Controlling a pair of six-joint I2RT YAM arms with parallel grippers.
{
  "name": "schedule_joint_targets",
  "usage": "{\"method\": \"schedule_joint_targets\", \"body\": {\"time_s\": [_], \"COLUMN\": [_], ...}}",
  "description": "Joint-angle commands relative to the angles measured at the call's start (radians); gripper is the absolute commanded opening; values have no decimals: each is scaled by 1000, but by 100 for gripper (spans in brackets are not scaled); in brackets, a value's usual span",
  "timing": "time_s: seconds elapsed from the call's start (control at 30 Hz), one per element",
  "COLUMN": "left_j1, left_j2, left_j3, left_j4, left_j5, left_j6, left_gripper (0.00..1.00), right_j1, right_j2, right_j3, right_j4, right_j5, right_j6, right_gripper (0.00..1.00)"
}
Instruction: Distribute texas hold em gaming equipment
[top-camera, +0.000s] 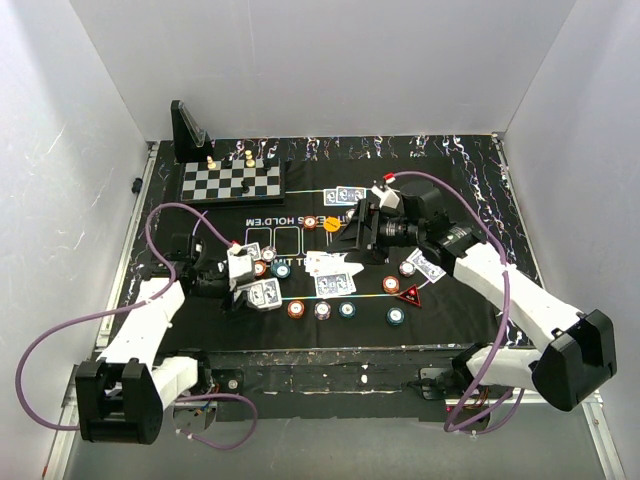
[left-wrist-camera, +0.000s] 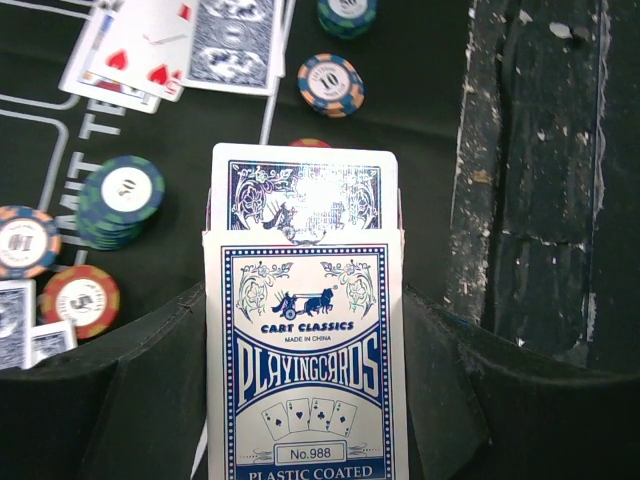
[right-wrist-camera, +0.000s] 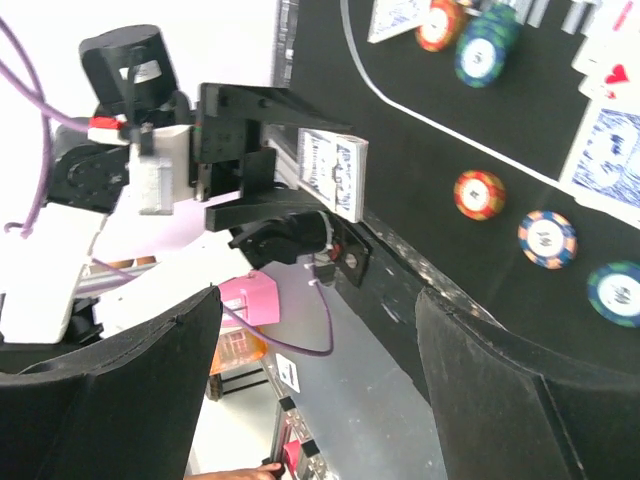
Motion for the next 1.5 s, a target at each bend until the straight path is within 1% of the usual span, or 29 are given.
{"method": "schedule_joint_targets", "body": {"time_s": [0.0,0.17,0.33,0.37,0.4,0.5,0.53,0.57,0.67,0.7,0.73,0.77,0.93,1.07,1.1,1.17,1.2,1.3,1.37,1.47], "left_j1": [2,2,-2,-4,-7,-7,-7,-8,-15,-16,-19,-19,-18,-18,-18,-19,-18,-16,-16,-16], "left_j2": [43,127,164,166,164,172,175,175,181,186,193,203,198,110,88,66,71,91,74,51], "left_j3": [-44,-35,-62,-65,-68,-68,-71,-74,-70,-65,-59,-55,-13,-10,-4,17,48,128,152,192], "left_j4": [-7,-19,-10,-10,-7,4,4,0,-3,-7,-21,-38,-113,-92,-73,-6,-16,-105,-52,2], "left_j5": [80,70,55,54,51,50,52,51,47,46,46,46,90,109,106,75,61,22,-32,-116], "left_j6": [201,255,318,327,332,321,324,332,332,335,350,368,361,249,187,6,-39,-59,-212,-378], "left_gripper": [29,36,41,43,48,54,58,60,61,64,75,98,98,98,98,98,98,98,98,98], "right_j1": [-39,-74,-91,-93,-96,-100,-102,-104,-110,-111,-113,-113,-114,-114,-114,-114,-114,-113,-114,-126], "right_j2": [-14,-39,-50,-53,-56,-60,-62,-62,-68,-70,-71,-73,-88,-96,-94,-96,-97,-109,-123,-133], "right_j3": [-68,-99,-111,-113,-116,-125,-128,-129,-136,-136,-136,-134,-117,-97,-88,-68,-65,-56,-59,-66], "right_j4": [-46,-32,-21,-21,-18,-3,-2,2,6,9,12,12,-31,-90,-113,-167,-188,-234,-253,-279], "right_j5": [-3,-9,-21,-21,-22,-24,-24,-24,-24,-23,-26,-26,-12,20,31,63,76,125,164,217], "right_j6": [-21,-12,-1,0,5,14,19,22,30,34,36,40,34,-1,-15,-53,-68,-119,-151,-199], "right_gripper": [86,86,86,86,86,86,86,86,86,86,86,86,88,90,90,90,91,91,91,92]}}
